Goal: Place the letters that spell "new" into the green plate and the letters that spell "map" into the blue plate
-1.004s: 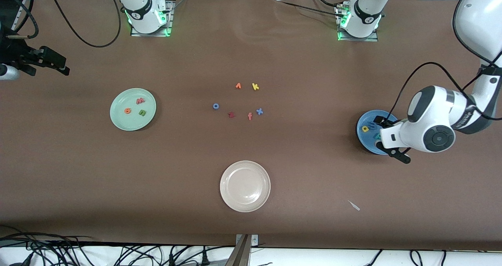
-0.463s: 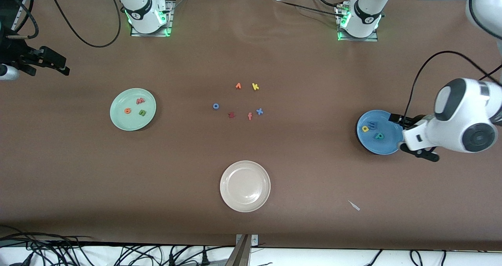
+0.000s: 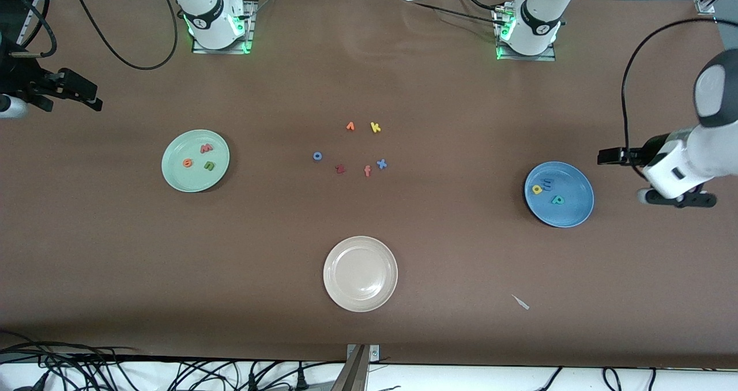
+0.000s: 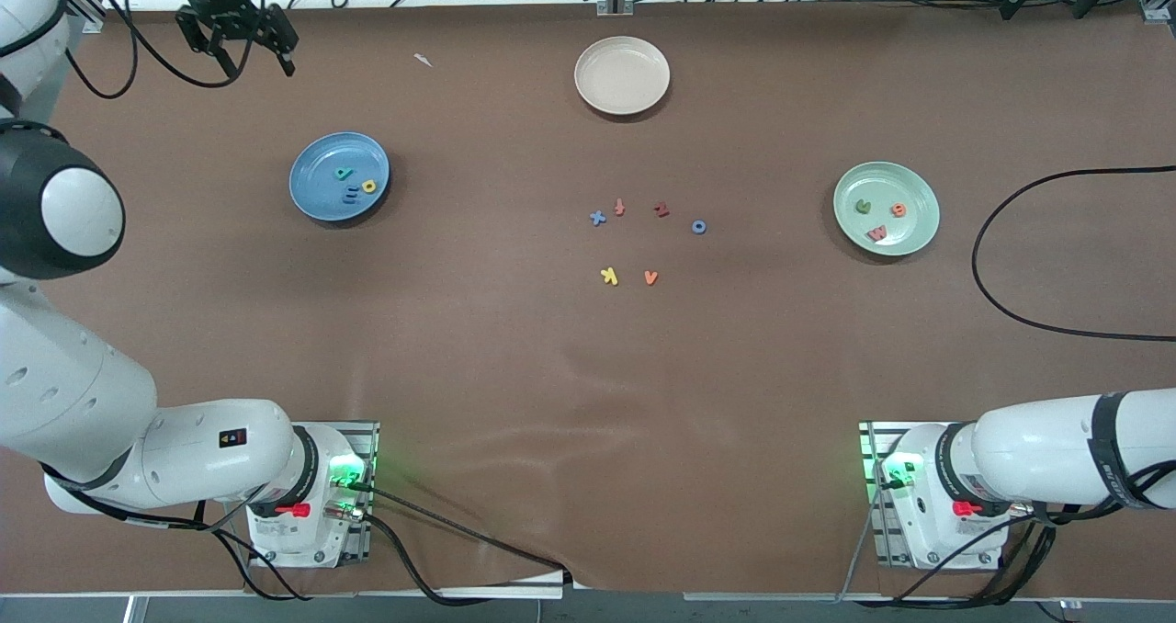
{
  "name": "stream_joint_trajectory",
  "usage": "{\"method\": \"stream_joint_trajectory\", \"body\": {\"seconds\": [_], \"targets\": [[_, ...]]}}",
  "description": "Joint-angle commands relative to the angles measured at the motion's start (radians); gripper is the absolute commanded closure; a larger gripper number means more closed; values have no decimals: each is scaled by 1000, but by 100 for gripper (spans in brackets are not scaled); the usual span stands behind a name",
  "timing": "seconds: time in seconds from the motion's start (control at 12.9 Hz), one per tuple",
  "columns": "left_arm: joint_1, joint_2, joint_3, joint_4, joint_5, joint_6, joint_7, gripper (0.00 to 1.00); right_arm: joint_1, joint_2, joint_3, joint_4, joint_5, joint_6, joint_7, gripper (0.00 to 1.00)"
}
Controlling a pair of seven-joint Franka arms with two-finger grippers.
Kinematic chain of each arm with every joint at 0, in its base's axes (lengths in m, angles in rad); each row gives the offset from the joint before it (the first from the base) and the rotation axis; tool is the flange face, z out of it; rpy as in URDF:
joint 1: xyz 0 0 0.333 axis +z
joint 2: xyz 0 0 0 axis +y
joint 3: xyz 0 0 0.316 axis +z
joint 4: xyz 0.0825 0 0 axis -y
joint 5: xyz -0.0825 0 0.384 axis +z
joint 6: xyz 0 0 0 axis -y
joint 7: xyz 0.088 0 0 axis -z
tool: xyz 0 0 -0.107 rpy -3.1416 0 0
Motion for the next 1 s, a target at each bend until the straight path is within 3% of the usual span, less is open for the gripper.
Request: {"method": "stream_joint_trajectory", "body": {"seconds": [0.0, 0.31, 0.93], "targets": [[-39, -130, 38, -51, -36, 1, -28, 0, -6, -5, 4, -3, 0, -3, 5, 0], [-68, -252, 30, -31, -47, 4, -34, 0, -7, -5, 4, -3, 0, -3, 5, 0], [-55, -241, 23, -19, -33, -5, -24, 0, -7, -5, 4, -5, 0, -7, 5, 0]]}}
